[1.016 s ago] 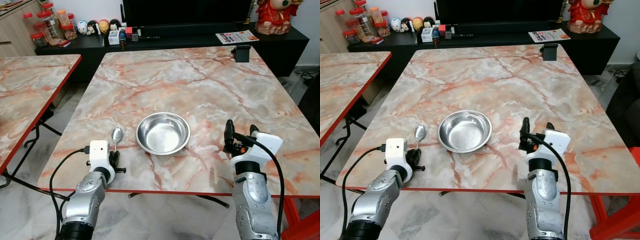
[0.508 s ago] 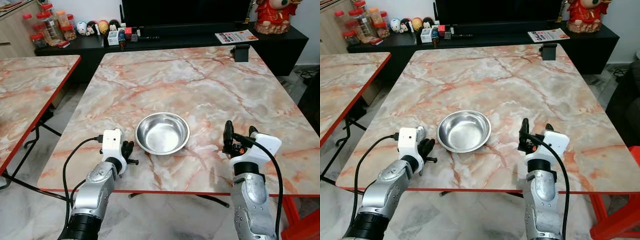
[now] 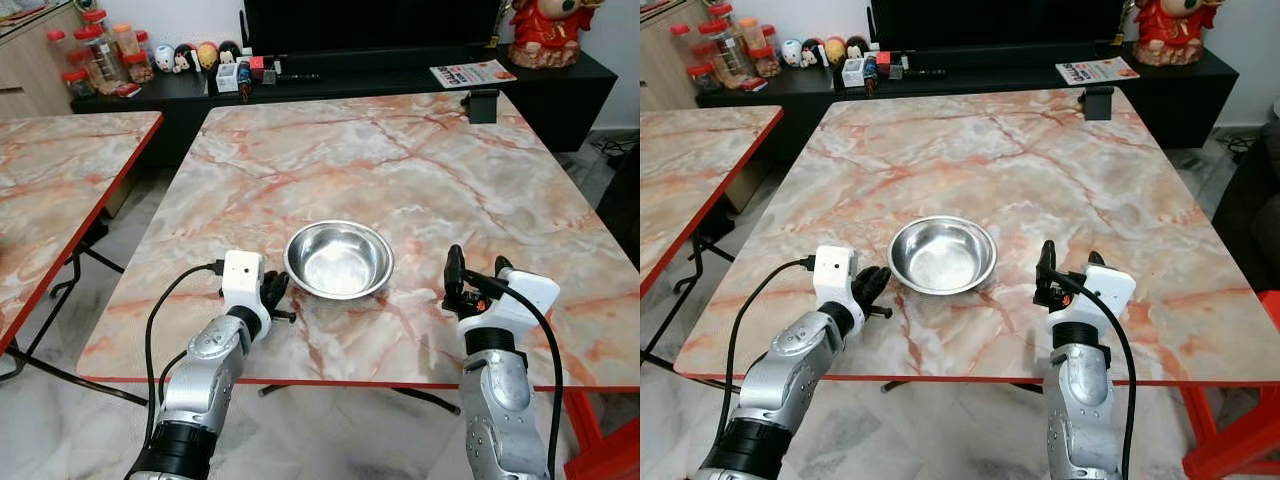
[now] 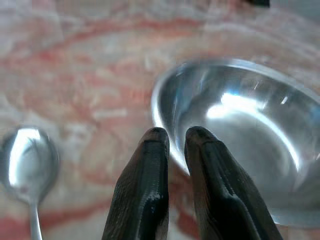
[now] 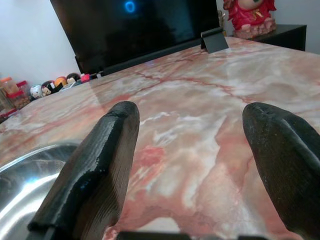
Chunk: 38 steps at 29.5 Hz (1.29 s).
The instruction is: Setting the table
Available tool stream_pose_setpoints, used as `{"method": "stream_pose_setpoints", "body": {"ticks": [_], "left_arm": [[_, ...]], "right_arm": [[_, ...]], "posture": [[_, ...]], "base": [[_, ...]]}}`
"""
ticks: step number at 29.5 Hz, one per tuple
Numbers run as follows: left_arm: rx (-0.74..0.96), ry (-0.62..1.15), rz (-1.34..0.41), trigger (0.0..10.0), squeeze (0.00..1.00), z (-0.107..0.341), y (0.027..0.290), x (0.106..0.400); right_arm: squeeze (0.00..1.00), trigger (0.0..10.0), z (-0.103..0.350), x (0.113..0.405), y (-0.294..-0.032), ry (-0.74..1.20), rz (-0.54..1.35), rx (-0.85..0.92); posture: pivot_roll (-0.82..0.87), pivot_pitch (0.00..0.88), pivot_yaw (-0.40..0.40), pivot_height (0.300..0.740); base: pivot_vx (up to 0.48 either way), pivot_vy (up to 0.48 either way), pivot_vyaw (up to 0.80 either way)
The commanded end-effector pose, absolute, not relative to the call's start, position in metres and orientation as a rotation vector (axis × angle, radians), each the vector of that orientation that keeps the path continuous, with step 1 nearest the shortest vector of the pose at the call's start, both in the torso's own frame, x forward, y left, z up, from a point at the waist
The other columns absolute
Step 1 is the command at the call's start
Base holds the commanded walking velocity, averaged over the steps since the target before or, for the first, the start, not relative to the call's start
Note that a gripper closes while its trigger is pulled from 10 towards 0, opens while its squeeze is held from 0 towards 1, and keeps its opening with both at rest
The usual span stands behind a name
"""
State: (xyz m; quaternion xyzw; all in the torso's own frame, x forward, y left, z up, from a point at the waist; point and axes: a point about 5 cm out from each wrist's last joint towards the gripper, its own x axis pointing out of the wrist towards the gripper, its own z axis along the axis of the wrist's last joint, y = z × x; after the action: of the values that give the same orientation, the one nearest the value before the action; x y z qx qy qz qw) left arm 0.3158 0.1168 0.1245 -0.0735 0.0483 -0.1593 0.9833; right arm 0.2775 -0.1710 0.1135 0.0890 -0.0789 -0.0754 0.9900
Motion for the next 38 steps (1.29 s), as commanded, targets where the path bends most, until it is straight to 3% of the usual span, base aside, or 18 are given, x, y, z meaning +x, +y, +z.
{"method": "stream_pose_setpoints", "body": {"ticks": [1,11,15,16,21,22,23,25,38], "left_arm": [[-0.138,0.066,-0.310,10.0,0.00,0.130,0.121,0.316],[-0.091,0.116,-0.241,10.0,0.00,0.118,0.143,0.310],[-0.109,0.084,-0.295,10.0,0.03,0.123,0.136,0.309],[-0.116,0.072,-0.301,10.0,1.00,0.125,0.134,0.310],[-0.141,0.014,-0.390,10.0,1.00,0.139,0.119,0.310],[-0.144,0.012,-0.433,10.0,0.43,0.141,0.112,0.309],[-0.132,0.014,-0.474,10.0,0.00,0.142,0.106,0.308],[-0.105,0.019,-0.536,10.0,0.00,0.144,0.093,0.306],[0.088,0.087,-0.480,10.0,0.00,0.141,0.069,0.335]], "right_arm": [[0.00,10.0,0.117,0.277,-0.169,-0.176,-0.149,0.177],[0.00,10.0,0.117,0.279,-0.167,-0.171,-0.140,0.177],[0.00,10.0,0.117,0.279,-0.166,-0.169,-0.136,0.176],[0.00,10.0,0.116,0.279,-0.166,-0.169,-0.136,0.177],[0.00,10.0,0.117,0.278,-0.168,-0.173,-0.144,0.176],[0.00,10.0,0.117,0.279,-0.169,-0.173,-0.144,0.175],[0.00,10.0,0.117,0.279,-0.169,-0.173,-0.145,0.175],[0.00,10.0,0.117,0.279,-0.168,-0.174,-0.146,0.174],[0.00,10.0,0.118,0.279,-0.169,-0.179,-0.154,0.177]], "posture": [[0.02,0.055,0.108,0.740],[0.03,0.057,0.097,0.740],[0.02,0.056,0.097,0.740],[0.02,0.056,0.097,0.740],[0.02,0.052,0.100,0.740],[0.02,0.050,0.100,0.740],[0.02,0.050,0.101,0.740],[0.02,0.050,0.102,0.740],[0.01,0.047,0.108,0.740]], "base": [[0.000,0.000,0.00],[0.000,0.000,0.00],[0.000,0.000,0.00],[0.000,0.000,0.00],[0.000,0.000,0.00],[0.000,0.000,0.00],[0.000,0.000,0.00],[0.000,0.000,0.00],[0.000,0.000,0.00]]}}
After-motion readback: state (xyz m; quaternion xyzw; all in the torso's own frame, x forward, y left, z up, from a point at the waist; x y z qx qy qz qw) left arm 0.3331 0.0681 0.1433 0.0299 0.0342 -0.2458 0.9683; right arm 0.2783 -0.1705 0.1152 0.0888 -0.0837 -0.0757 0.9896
